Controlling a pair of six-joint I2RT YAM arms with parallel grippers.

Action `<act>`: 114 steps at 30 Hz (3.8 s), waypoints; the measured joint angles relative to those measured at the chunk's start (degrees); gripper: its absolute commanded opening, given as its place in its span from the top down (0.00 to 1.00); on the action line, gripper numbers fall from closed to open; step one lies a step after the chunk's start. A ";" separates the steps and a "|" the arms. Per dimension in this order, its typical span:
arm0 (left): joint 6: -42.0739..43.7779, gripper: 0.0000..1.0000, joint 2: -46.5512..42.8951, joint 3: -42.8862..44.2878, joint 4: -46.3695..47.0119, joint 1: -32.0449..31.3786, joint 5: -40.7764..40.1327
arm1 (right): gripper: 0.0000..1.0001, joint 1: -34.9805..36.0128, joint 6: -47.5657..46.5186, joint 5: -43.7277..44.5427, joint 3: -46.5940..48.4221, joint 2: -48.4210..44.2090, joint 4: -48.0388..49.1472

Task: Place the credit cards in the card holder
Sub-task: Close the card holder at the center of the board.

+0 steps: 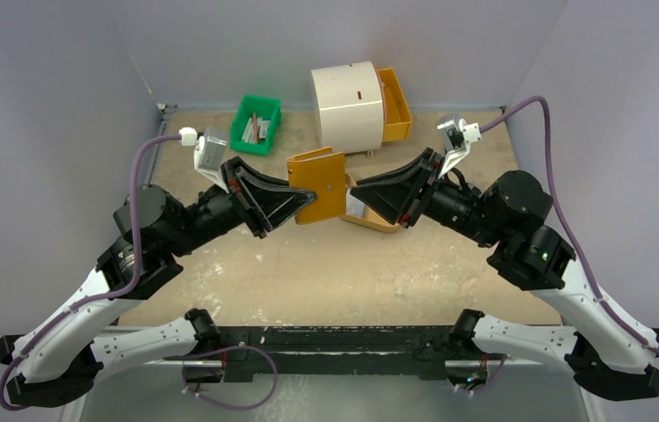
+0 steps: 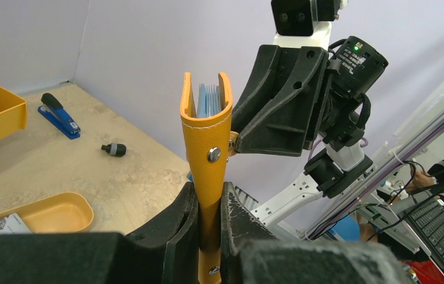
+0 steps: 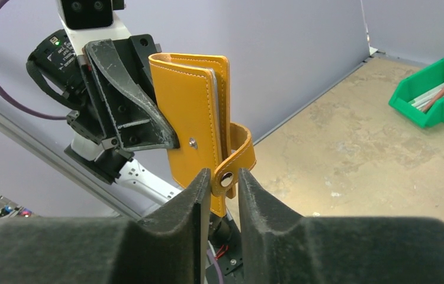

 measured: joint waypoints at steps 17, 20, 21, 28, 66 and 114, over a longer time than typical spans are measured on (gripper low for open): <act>0.20 1.00 -0.46 -0.13 -0.28 0.00 -0.92 | 1.00 0.00 -0.02 -0.70 0.00 -0.68 -0.20; 1.05 1.00 0.22 -0.07 -0.87 0.00 -1.97 | 1.00 0.00 -0.02 -2.23 0.00 -1.07 0.09; 1.29 1.00 0.63 -0.07 -0.90 0.00 -1.99 | 1.00 0.00 0.00 -2.84 0.00 -1.07 0.22; 2.43 1.00 2.82 0.66 -1.33 -0.02 -2.67 | 1.00 -0.33 0.00 -3.61 0.00 1.38 0.57; 4.28 1.00 2.89 0.66 -2.78 0.02 -6.47 | 0.63 -0.31 2.16 -1.44 0.22 3.13 0.61; 4.48 1.00 2.80 0.66 -3.82 0.02 -6.84 | 1.00 -0.28 1.97 2.99 0.26 3.13 -1.33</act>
